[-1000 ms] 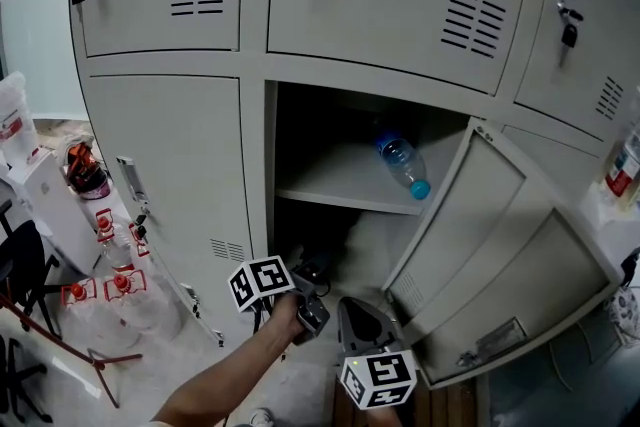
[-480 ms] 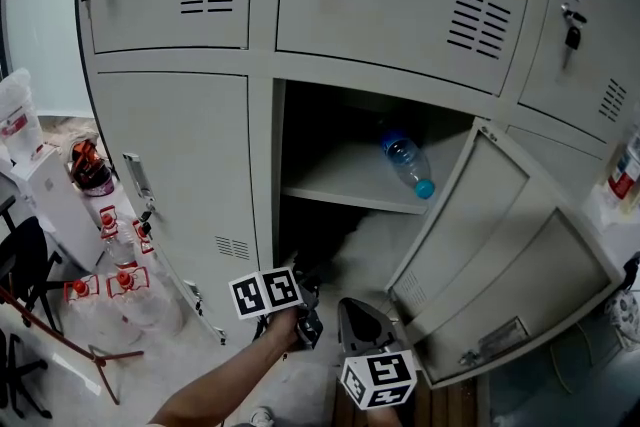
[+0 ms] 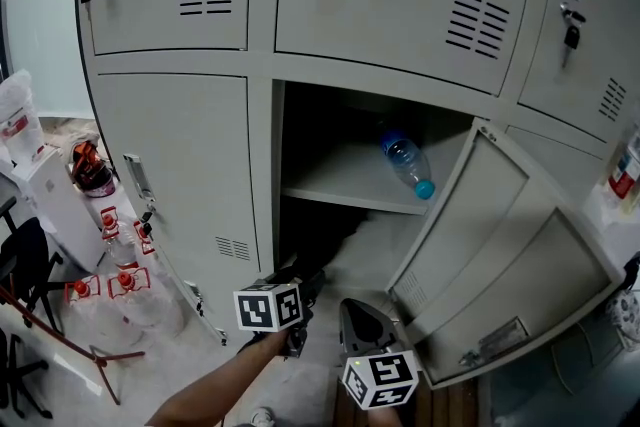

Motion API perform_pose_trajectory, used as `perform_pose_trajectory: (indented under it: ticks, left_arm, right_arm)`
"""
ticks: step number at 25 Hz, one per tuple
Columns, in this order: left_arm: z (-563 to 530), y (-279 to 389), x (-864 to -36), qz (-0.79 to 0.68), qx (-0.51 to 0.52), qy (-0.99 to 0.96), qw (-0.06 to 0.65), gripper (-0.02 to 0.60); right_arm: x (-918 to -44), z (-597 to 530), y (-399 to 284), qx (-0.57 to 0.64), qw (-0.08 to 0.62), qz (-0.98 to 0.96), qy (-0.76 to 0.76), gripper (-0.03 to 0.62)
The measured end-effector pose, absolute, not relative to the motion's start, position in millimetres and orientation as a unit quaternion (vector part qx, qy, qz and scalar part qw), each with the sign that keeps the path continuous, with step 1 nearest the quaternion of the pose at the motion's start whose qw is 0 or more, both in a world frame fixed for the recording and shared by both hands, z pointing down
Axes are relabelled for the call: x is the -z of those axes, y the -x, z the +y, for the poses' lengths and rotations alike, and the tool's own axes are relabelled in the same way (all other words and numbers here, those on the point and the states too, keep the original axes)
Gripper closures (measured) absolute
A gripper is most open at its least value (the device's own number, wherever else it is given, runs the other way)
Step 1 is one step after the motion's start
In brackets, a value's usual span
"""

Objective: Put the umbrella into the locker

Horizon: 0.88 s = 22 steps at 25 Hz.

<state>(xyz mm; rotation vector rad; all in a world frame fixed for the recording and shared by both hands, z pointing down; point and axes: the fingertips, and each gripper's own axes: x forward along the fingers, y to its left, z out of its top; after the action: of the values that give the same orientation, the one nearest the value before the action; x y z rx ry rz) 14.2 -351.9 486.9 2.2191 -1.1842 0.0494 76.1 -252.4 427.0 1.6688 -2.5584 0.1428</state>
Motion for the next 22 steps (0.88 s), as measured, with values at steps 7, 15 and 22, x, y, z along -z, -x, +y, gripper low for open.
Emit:
perform_pose_trajectory:
  ticks: [7,15,22]
  left_arm:
    - [-337,6,-491,-0.439,-0.005,-0.839,0.321,0.304]
    - [-306,18,-452,-0.381,0.028,-0.888,0.256,0.322]
    - [-283,32,-417,-0.391,0.011,-0.907,0.154,0.446]
  right_arm:
    - [-421,-252,-72,-0.042,0.035,-0.838,-0.544,0.591]
    - [-411,-248,-70,-0.036,0.03,-0.837,-0.545,0.591]
    - [-396,-244,-69,-0.021,0.022,-0.838,-0.545,0.591]
